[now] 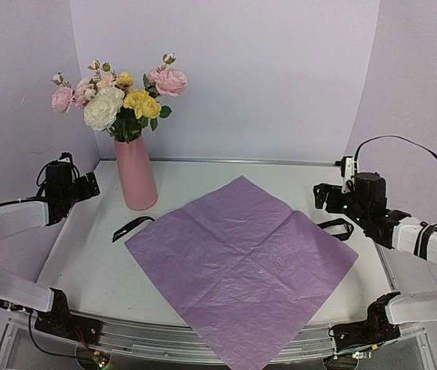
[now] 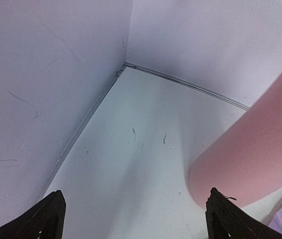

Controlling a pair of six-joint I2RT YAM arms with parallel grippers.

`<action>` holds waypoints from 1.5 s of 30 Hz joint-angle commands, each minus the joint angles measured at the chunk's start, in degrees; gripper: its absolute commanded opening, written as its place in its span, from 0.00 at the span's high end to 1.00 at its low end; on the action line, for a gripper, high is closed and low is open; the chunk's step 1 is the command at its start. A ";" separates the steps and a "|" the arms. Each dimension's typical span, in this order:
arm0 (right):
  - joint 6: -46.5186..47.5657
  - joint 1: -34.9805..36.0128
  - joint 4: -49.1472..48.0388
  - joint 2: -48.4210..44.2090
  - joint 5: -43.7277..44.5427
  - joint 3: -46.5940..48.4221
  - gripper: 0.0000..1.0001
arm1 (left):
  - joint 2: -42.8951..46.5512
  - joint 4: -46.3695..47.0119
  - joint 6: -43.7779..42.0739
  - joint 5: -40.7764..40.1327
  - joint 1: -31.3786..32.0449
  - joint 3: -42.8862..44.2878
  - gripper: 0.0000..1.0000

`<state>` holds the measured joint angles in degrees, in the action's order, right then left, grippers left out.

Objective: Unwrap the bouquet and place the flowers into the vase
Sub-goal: Reset both arms

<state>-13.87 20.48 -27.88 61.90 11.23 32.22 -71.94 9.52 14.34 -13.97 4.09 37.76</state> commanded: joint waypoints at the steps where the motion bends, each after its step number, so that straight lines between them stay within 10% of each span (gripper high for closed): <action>1: 6.16 -8.96 -12.90 -3.32 -4.34 -6.33 0.02 | -4.91 10.15 -2.55 -0.74 -1.08 -0.05 0.00; 13: 17.02 -16.93 -31.06 4.64 -11.23 -13.77 0.07 | -13.66 33.57 -3.35 0.05 -1.11 -9.14 0.01; 24: 17.80 -17.18 -56.46 25.15 -11.05 -17.09 0.06 | -15.22 36.78 -8.71 5.69 -1.12 -8.80 0.01; 45: 15.97 -17.23 -54.83 25.20 -6.08 -16.23 0.02 | -22.74 57.18 -10.77 8.21 -1.11 -20.40 0.01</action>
<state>2.70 3.51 -75.04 87.50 4.14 15.03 -93.93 58.43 4.82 -6.68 3.16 18.17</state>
